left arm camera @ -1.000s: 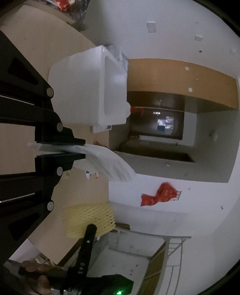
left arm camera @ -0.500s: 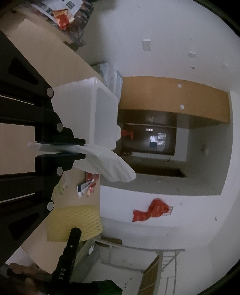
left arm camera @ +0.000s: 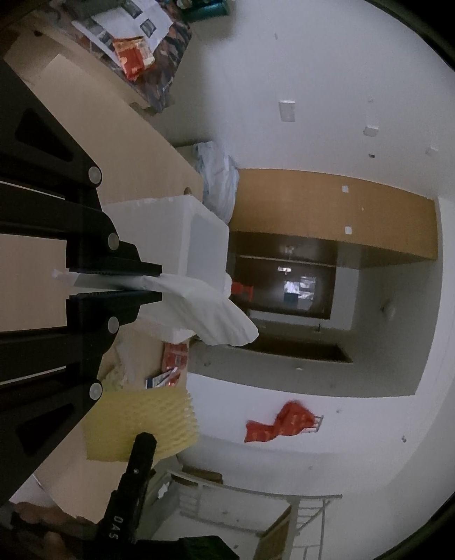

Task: Organize soft objects
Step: 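Carry the white tissue and yellow mesh sleeve over to the white foam box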

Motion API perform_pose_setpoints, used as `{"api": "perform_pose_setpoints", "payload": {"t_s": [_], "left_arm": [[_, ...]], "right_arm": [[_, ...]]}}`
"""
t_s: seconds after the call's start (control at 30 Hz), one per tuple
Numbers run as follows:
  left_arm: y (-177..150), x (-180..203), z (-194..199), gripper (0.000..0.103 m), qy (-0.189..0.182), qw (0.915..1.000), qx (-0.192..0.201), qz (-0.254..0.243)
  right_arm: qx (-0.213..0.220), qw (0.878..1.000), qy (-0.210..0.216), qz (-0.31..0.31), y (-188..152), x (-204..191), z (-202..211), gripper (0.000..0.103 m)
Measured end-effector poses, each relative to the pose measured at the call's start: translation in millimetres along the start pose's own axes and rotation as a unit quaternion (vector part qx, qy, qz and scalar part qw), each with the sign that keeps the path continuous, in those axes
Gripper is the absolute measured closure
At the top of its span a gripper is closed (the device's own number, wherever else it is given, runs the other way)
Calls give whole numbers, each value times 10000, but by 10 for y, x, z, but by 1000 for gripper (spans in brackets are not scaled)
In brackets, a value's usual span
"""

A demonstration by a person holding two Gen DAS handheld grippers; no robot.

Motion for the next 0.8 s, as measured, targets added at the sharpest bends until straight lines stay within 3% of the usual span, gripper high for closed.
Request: {"api": "perform_pose_setpoints", "payload": {"t_s": [0.67, 0.8], "left_arm": [[4, -370, 37, 95, 631, 9975, -307, 69], [86, -429, 0, 95, 937, 9948, -385, 38]], "right_arm": [[-213, 9981, 462, 351, 91, -423, -370, 90], [-179, 9979, 480, 408, 163, -443, -405, 90]]}}
Point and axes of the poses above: each gripper's, at about its wrist camera, not at the fingertips, and z roughly against the way its jaws point, x to its right, y to its top, the point moved 3 cm from there along -z, roughly the way its jaws point, and after that the axes turned 11 degrees about -z, right-handed, at the moved point
